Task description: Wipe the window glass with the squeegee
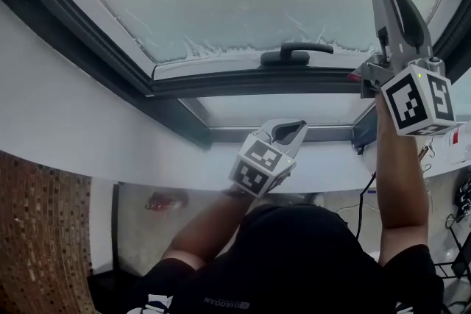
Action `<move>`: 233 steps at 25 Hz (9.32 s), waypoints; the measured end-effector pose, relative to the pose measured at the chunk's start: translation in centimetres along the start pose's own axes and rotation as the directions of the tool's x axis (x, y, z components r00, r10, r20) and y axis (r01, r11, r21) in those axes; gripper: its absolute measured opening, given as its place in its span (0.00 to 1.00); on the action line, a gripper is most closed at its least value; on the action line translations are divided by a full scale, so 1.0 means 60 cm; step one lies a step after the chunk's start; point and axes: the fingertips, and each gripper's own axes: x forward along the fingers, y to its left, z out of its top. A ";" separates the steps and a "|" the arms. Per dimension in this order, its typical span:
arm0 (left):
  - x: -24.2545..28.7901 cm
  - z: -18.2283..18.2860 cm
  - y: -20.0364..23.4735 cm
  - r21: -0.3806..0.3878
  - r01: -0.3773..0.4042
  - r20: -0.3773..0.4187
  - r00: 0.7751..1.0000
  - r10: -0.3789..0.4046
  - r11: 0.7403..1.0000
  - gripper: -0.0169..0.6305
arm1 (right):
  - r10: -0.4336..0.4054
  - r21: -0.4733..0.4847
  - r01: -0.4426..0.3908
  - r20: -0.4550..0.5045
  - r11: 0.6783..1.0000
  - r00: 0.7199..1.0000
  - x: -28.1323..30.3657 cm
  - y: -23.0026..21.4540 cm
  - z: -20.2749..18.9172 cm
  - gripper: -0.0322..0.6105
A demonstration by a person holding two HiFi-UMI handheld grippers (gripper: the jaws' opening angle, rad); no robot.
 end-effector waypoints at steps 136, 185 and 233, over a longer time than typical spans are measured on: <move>-0.234 -0.170 0.147 -0.019 0.051 -0.081 0.995 -0.052 0.999 0.03 | -0.189 -0.006 0.193 -0.214 0.981 0.958 -0.027 0.221 -0.283 0.25; -0.327 -0.163 0.243 -0.003 -0.009 -0.025 1.000 0.009 1.000 0.03 | -0.021 0.051 0.022 -0.019 0.998 1.000 0.072 0.430 -0.128 0.25; -0.363 -0.177 0.245 -0.005 -0.013 -0.022 1.000 0.013 1.000 0.03 | -0.046 -0.028 0.049 0.091 0.998 0.995 0.189 0.443 -0.012 0.25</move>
